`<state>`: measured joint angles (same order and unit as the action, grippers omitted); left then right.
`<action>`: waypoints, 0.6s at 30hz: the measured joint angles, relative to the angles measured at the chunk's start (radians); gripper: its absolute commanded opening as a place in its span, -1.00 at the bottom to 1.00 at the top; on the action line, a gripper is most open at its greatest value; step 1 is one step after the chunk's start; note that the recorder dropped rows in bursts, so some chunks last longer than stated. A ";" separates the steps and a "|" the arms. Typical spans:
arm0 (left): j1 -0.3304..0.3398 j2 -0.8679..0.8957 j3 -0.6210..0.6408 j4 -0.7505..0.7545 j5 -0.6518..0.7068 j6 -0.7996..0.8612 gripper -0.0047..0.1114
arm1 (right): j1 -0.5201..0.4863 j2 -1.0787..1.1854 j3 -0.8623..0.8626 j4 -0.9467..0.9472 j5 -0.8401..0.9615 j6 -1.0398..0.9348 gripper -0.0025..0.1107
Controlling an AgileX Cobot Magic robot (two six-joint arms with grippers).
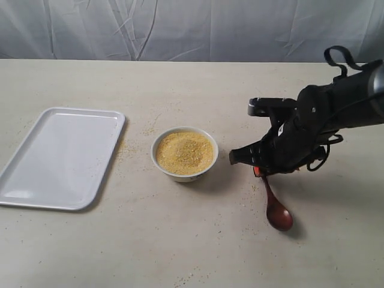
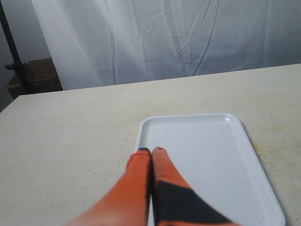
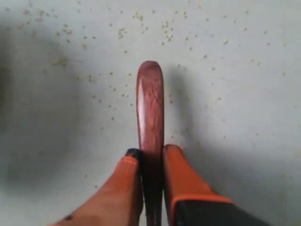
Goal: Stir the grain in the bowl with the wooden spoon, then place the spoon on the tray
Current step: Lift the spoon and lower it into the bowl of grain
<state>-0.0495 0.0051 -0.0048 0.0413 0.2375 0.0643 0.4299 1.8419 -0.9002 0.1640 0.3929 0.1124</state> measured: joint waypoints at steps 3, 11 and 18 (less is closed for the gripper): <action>0.000 0.000 0.000 0.000 0.000 0.000 -0.92 | 0.000 -0.085 0.000 0.000 0.004 0.025 -0.97; 0.000 0.000 0.000 0.000 0.000 0.000 -0.92 | 0.003 -0.271 0.000 0.129 -0.247 0.354 -0.97; 0.000 0.000 0.000 0.000 0.000 0.000 -0.92 | 0.104 -0.187 0.000 0.432 -0.551 0.471 -0.97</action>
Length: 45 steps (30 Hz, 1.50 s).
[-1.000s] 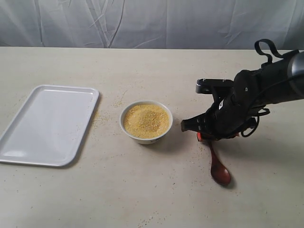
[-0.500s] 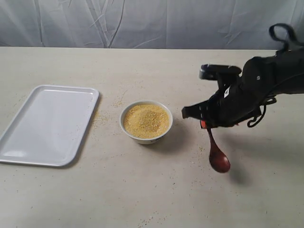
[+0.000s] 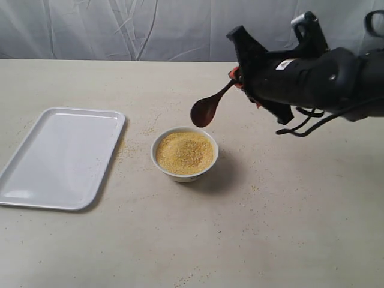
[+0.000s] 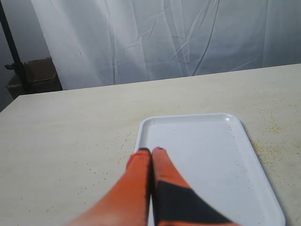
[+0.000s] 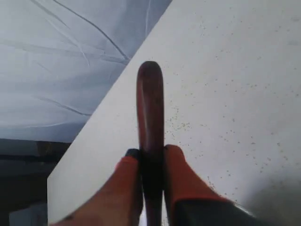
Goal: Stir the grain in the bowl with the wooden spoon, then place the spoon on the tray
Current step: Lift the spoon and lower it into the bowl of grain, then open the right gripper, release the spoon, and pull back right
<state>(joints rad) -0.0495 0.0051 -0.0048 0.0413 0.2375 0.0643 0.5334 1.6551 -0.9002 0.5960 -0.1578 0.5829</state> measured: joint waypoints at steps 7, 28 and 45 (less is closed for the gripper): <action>0.000 0.000 0.000 0.000 0.000 0.000 -0.92 | 0.086 0.149 0.000 0.064 -0.179 0.009 -0.97; 0.000 0.000 0.000 0.000 0.000 0.000 -0.92 | 0.094 0.256 0.000 0.068 -0.099 0.011 -0.40; 0.000 0.000 0.000 0.000 0.000 0.000 -0.92 | -0.019 0.113 -0.002 -0.064 0.358 -0.238 -0.33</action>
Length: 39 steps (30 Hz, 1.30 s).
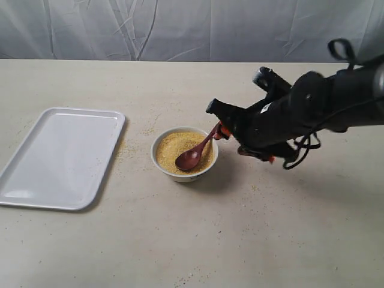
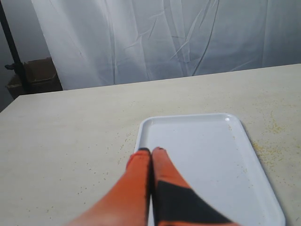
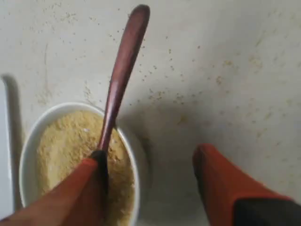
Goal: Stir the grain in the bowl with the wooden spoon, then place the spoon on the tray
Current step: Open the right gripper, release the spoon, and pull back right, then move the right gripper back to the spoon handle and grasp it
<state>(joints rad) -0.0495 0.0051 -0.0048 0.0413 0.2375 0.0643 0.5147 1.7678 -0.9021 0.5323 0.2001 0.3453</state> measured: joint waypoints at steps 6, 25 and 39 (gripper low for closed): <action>0.000 0.000 0.000 0.000 0.000 0.000 -0.92 | -0.269 -0.163 -0.102 -0.007 0.521 -0.710 -0.97; 0.000 0.000 0.000 0.000 0.000 0.000 -0.92 | -0.446 -0.167 0.309 1.198 0.539 -1.688 -0.33; 0.000 0.000 0.000 0.000 0.000 0.000 -0.92 | -0.441 -0.167 -0.180 -0.282 0.584 -0.399 -0.97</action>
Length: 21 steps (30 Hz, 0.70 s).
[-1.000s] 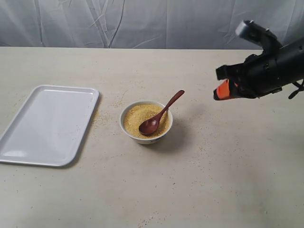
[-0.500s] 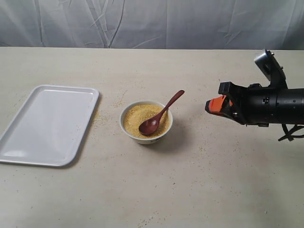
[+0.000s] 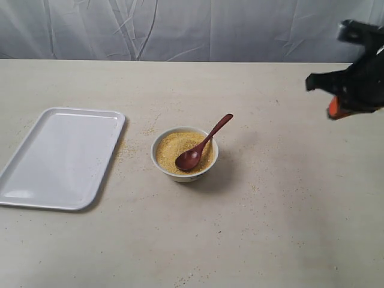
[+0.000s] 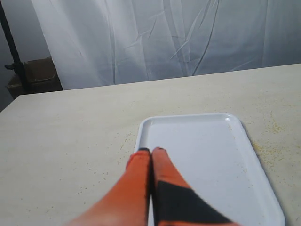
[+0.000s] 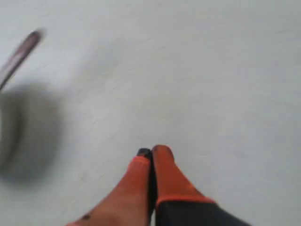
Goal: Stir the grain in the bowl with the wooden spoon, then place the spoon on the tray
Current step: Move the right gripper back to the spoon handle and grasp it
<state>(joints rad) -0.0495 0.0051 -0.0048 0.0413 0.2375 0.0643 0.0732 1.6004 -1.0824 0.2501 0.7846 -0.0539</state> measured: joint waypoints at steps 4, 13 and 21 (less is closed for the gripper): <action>0.000 0.000 0.000 0.000 0.000 0.000 -0.92 | 0.021 -0.038 -0.019 -0.230 -0.176 0.317 -0.97; 0.000 0.000 0.000 0.000 0.000 0.000 -0.92 | 0.287 -0.143 0.406 0.020 -0.886 0.364 -0.97; 0.000 0.000 0.000 0.000 0.000 0.000 -0.92 | 0.335 -0.117 0.683 -0.739 -1.592 1.233 -0.97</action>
<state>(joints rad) -0.0495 0.0051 -0.0048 0.0413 0.2375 0.0643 0.4078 1.4830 -0.3993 -0.4885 -0.8073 1.1791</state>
